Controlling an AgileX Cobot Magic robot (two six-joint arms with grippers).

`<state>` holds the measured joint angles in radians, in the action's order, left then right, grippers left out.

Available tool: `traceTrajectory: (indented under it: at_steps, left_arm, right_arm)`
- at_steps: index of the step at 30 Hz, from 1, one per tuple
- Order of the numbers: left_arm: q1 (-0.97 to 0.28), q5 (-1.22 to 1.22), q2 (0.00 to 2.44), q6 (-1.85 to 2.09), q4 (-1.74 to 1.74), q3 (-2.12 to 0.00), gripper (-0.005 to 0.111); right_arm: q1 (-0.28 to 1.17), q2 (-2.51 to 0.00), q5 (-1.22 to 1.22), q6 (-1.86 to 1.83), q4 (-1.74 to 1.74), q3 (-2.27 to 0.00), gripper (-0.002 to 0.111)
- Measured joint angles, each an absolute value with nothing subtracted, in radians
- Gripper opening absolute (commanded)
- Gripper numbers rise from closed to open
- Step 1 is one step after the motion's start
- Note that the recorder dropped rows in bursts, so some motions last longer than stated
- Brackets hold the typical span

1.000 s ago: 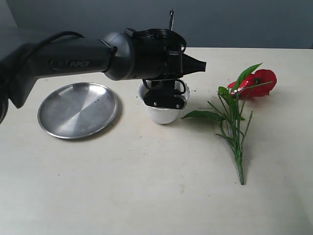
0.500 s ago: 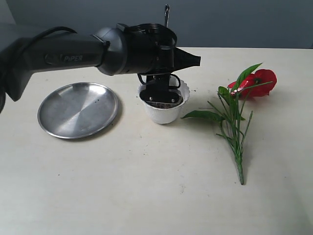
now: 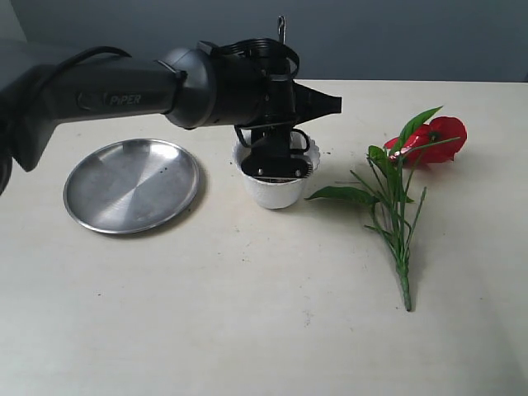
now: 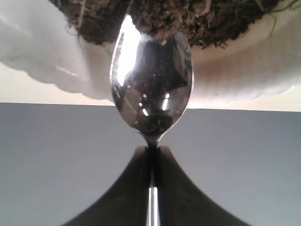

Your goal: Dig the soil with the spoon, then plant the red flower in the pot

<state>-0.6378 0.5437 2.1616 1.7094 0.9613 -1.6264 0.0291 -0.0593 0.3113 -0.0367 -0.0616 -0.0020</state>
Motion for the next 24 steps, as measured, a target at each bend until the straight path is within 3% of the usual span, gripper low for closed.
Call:
traceTrajectory:
  at_steps: [24]
  left_arm:
    - [-0.659,0.537,2.156,1.751,0.937,-1.551,0.0]
  right_arm:
    - [0.029,-0.059,0.311,-0.037,-0.062,-0.002,-0.001]
